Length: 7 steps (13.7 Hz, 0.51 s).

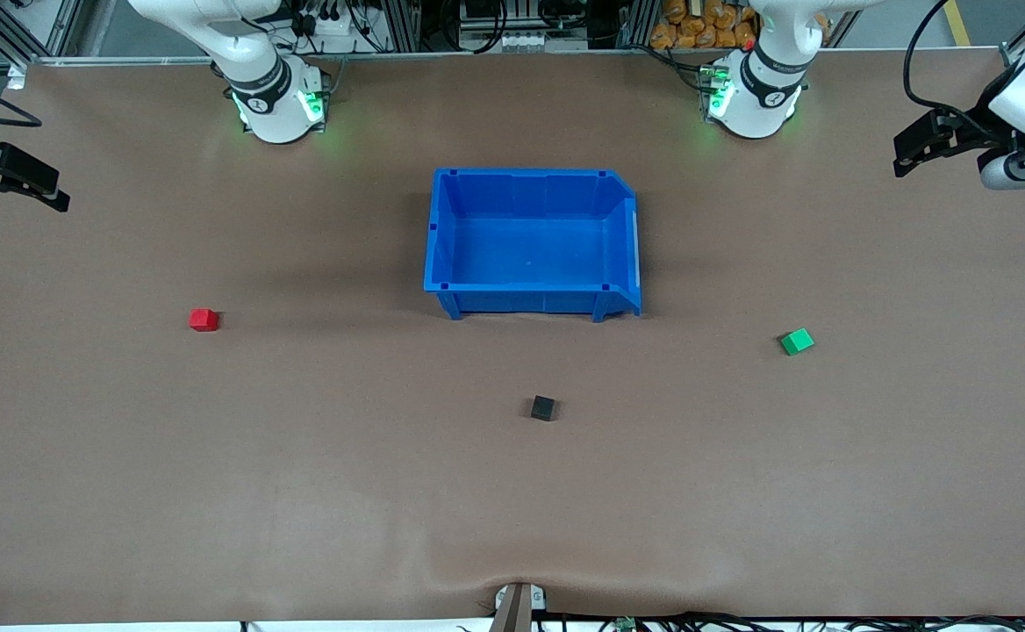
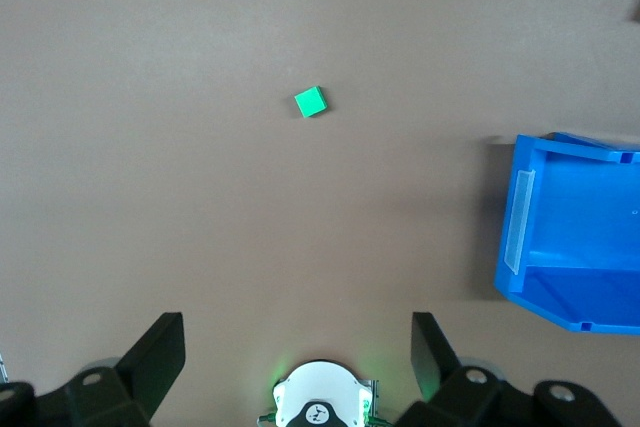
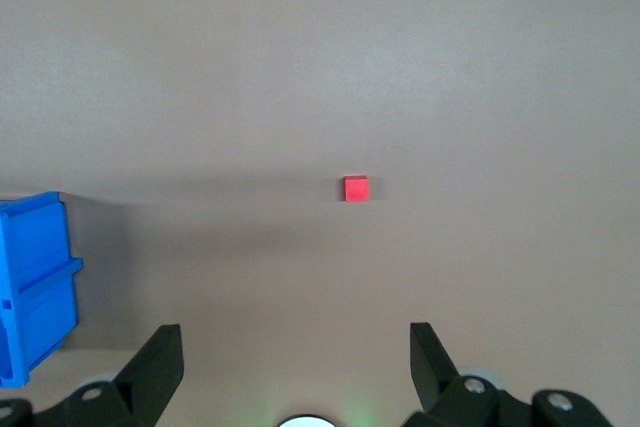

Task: Attach green and red cubes to black cube

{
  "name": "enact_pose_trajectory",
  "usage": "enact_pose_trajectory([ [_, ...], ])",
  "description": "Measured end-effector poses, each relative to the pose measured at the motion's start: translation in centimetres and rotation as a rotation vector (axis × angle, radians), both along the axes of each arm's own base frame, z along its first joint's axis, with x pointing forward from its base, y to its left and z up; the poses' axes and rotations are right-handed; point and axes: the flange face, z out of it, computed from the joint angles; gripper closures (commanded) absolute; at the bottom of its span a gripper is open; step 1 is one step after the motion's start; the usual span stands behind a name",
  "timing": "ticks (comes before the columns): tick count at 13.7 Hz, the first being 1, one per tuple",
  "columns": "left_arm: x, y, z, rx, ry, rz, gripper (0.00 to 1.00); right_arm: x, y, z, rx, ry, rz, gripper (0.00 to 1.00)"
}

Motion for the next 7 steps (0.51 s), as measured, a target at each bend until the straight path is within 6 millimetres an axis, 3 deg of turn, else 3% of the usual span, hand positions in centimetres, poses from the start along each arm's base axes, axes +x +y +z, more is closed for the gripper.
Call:
enact_pose_trajectory([
  [7, 0.49, -0.29, -0.86, -0.001, 0.018, -0.007, 0.0, 0.03, -0.24, 0.09, -0.001, -0.005, -0.004, 0.0],
])
